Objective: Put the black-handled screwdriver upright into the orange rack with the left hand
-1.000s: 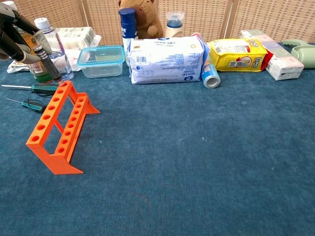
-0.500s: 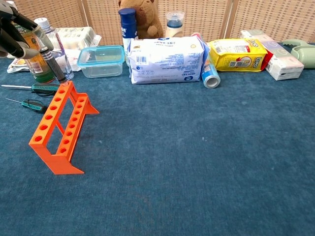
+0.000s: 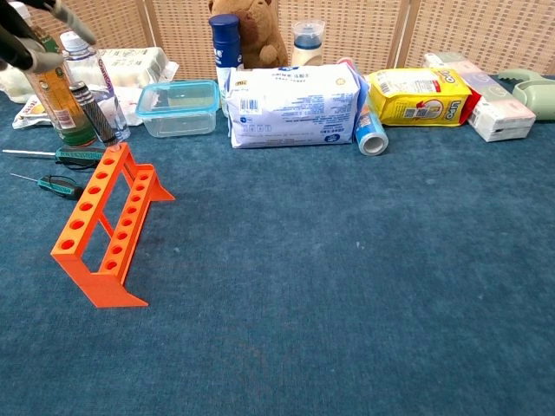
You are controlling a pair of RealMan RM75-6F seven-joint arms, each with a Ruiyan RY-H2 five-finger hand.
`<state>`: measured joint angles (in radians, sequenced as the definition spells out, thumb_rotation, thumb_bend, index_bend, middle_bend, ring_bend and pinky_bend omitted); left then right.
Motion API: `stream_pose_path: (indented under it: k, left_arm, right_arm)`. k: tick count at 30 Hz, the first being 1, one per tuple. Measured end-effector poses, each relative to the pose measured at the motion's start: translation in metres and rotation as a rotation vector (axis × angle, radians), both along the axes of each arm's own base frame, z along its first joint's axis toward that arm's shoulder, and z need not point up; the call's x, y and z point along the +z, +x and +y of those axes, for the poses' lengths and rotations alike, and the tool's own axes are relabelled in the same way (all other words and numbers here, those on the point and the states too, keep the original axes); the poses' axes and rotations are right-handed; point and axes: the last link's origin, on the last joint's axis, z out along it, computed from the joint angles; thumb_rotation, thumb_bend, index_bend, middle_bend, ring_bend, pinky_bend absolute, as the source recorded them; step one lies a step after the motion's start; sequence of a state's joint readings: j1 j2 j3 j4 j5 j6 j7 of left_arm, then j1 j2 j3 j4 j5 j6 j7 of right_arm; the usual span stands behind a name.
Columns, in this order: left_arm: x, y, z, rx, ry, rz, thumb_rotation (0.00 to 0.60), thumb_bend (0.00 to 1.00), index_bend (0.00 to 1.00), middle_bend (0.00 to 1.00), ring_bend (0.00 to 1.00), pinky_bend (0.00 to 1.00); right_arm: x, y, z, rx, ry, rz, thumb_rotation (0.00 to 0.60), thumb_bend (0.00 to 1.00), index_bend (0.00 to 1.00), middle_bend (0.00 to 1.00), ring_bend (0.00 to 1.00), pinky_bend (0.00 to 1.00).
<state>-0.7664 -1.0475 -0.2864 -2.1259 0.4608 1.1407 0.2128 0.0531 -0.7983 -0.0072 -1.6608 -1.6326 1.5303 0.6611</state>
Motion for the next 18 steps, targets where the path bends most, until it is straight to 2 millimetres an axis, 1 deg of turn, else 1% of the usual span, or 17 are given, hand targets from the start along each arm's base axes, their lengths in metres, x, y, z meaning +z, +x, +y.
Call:
stream_pose_path:
  k: [3, 11, 18]
  left_arm:
    - [0.004, -0.004, -0.004, -0.011, 0.001, 0.01, 0.6, 0.43, 0.27, 0.99, 1.0, 1.0]
    - [-0.001, -0.02, -0.012, -0.009, -0.069, 0.051, 0.6, 0.43, 0.27, 0.99, 1.0, 1.0]
    - [-0.002, -0.027, -0.011, 0.008, -0.062, 0.078, 0.6, 0.43, 0.27, 0.99, 1.0, 1.0]
  right_arm:
    - [0.0, 0.0, 0.0, 0.001, 0.0, 0.0, 0.6, 0.02, 0.09, 0.1, 0.0, 0.0]
    - [0.0, 0.0, 0.0, -0.001, -0.002, 0.0, 0.6, 0.02, 0.09, 0.1, 0.0, 0.0]
    - [0.0, 0.0, 0.0, 0.001, 0.0, 0.001, 0.6, 0.02, 0.09, 0.1, 0.0, 0.0]
